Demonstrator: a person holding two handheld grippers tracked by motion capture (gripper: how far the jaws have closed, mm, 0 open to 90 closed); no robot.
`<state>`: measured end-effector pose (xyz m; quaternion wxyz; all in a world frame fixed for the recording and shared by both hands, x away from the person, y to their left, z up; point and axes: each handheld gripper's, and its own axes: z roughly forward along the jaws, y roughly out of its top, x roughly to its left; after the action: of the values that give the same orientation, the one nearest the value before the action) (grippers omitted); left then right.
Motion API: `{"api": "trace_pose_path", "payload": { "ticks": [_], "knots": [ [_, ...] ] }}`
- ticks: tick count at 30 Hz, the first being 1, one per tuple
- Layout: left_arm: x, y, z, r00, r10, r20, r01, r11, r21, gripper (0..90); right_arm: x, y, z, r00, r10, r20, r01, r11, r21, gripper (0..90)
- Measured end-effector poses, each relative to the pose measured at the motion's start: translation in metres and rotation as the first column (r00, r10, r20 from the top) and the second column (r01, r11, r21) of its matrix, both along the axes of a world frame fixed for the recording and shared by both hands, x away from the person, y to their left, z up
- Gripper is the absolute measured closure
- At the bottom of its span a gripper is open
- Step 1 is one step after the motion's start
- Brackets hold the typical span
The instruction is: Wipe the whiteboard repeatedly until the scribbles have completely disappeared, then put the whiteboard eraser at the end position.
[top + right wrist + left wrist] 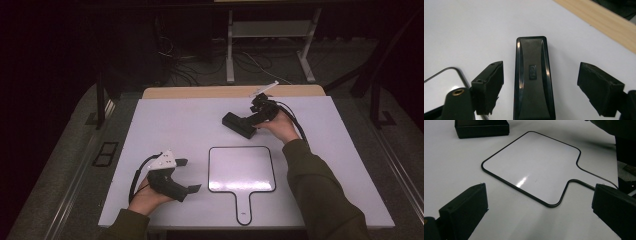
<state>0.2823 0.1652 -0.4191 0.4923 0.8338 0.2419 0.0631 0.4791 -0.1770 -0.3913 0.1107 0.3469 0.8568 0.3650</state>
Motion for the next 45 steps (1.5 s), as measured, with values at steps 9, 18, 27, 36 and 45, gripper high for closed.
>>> {"api": "trace_pose_path", "payload": {
  "ticks": [9, 18, 27, 36, 45],
  "knots": [
    [0.001, 0.000, -0.001, 1.0000, 0.006, -0.003, -0.006, 1.0000, 0.002, 0.0, -0.036, -0.025, 0.011, 0.9991, -0.004, 0.042, 0.002, 0.998, 0.059, 16.1],
    [0.004, 0.001, -0.002, 0.9998, 0.019, -0.008, -0.018, 0.9998, 0.011, 0.0, -0.077, -0.049, 0.008, 0.9973, -0.009, 0.072, 0.001, 0.994, 0.113, 16.1],
    [0.004, 0.001, -0.004, 0.9998, 0.019, -0.002, -0.019, 0.9998, 0.008, 0.0, -0.118, -0.066, 0.000, 0.9970, -0.020, 0.074, 0.008, 0.987, 0.159, 13.9],
    [0.004, 0.003, -0.005, 0.9998, 0.020, -0.002, -0.020, 0.9997, 0.011, 0.0, -0.153, -0.081, -0.012, 0.9954, -0.036, 0.089, 0.020, 0.986, 0.167, 13.7],
    [0.005, 0.008, -0.005, 0.9994, 0.035, -0.001, -0.035, 0.9993, 0.009, 0.0, -0.186, -0.094, -0.031, 0.9895, -0.066, 0.128, 0.044, 0.985, 0.166, 13.7]
  ]
}}
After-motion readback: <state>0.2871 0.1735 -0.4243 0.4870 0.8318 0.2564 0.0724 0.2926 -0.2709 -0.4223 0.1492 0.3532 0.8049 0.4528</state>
